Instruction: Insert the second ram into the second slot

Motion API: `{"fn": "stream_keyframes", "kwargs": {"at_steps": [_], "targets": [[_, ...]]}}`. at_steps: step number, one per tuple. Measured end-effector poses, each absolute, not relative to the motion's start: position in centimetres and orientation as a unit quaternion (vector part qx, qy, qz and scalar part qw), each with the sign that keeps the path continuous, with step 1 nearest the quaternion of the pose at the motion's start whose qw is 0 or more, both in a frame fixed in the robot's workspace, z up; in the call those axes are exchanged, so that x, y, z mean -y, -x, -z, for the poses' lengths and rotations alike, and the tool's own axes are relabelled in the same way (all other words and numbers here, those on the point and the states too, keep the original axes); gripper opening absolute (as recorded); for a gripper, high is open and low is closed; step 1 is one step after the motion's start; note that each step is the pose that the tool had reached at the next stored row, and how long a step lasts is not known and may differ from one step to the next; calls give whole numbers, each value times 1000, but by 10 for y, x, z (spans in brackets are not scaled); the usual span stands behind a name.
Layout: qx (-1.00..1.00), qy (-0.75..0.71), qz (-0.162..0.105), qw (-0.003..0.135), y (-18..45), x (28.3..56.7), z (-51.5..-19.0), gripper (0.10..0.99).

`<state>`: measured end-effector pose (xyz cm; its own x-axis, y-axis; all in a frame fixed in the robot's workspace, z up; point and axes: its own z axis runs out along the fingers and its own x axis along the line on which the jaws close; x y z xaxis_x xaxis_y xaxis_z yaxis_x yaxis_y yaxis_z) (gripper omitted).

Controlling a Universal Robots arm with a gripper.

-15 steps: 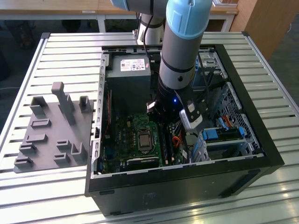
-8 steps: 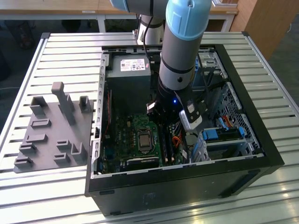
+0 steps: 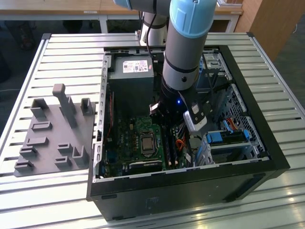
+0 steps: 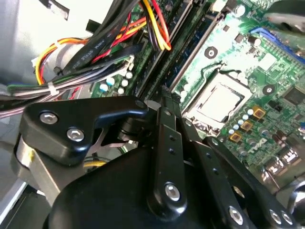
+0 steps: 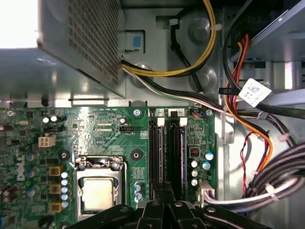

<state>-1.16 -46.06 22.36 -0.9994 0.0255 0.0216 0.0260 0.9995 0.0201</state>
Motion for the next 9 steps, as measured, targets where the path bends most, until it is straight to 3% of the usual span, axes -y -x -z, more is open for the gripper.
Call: {"fn": "stream_keyframes", "kwargs": {"at_steps": [9], "targets": [[1000,13,10,11,12,461,-230,106]]}}
